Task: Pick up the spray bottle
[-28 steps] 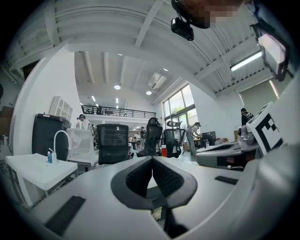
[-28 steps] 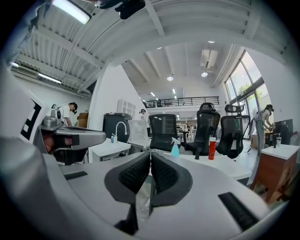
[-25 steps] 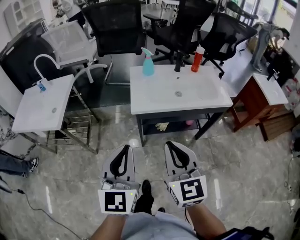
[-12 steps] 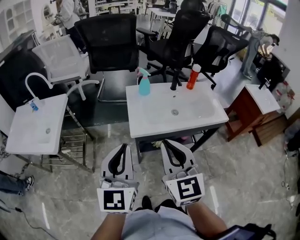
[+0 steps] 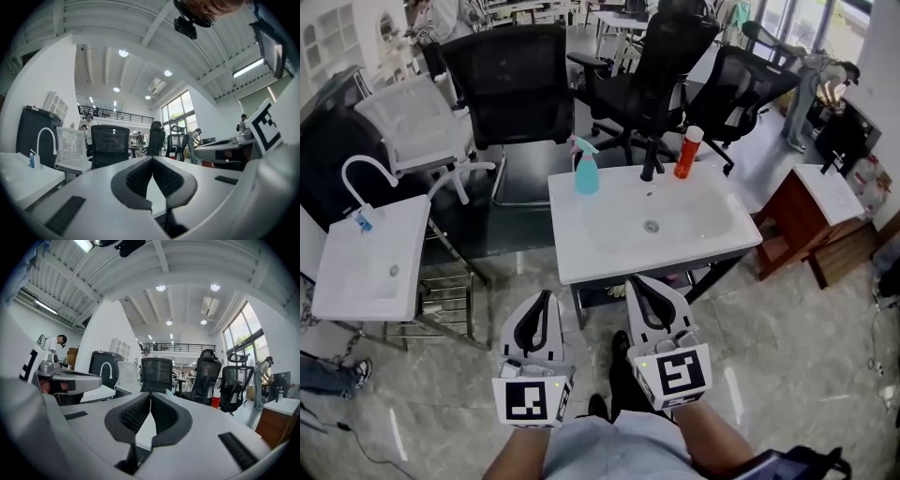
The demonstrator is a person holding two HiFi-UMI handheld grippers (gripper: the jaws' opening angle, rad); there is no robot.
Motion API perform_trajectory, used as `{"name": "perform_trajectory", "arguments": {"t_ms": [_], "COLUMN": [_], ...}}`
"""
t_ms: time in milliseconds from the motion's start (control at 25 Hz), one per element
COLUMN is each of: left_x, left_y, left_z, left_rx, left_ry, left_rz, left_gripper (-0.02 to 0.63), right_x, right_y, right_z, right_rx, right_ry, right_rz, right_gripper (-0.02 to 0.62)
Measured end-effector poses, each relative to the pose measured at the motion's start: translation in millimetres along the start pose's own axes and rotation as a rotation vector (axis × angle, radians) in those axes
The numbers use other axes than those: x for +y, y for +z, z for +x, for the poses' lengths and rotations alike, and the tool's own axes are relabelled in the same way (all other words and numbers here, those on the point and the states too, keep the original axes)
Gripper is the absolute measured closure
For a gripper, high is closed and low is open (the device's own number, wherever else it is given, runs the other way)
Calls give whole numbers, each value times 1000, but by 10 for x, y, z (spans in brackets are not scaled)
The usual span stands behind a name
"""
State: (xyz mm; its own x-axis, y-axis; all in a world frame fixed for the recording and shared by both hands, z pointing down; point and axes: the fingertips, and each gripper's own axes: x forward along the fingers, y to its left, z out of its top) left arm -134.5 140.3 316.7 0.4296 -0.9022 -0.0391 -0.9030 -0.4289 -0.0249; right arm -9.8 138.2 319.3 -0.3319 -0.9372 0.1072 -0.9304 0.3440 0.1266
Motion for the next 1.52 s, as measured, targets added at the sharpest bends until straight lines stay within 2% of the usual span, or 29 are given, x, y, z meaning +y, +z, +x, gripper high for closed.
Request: {"name": "perform_trajectory", "arguments": {"t_ms": [160, 320, 520, 800, 1120, 1520], "left_x": [-7, 19, 81, 248, 424, 691], "left_y": [-62, -84, -113, -236, -115, -63], "left_z": [221, 518, 1016, 1870, 2625, 2892], "left_rx": [10, 30, 62, 96, 96, 76], "left_ry": [-1, -2, 7, 31, 93, 212], "left_rz": [22, 45, 72, 92, 115, 127], "left_gripper": [588, 588, 588, 588, 588, 588], "right_x": [-212, -377, -705, -1193, -1657, -1753], "right_y": [-17, -160, -193, -401, -230, -130], "right_z": [183, 427, 876, 1669, 2426, 2955], "right_rx": [-51, 2, -22, 22, 2, -26], "right_ry": [-20, -2, 3, 39, 98, 194], "right_rz": [9, 49, 70, 101, 110, 79], "right_gripper": [574, 574, 574, 574, 574, 571]}}
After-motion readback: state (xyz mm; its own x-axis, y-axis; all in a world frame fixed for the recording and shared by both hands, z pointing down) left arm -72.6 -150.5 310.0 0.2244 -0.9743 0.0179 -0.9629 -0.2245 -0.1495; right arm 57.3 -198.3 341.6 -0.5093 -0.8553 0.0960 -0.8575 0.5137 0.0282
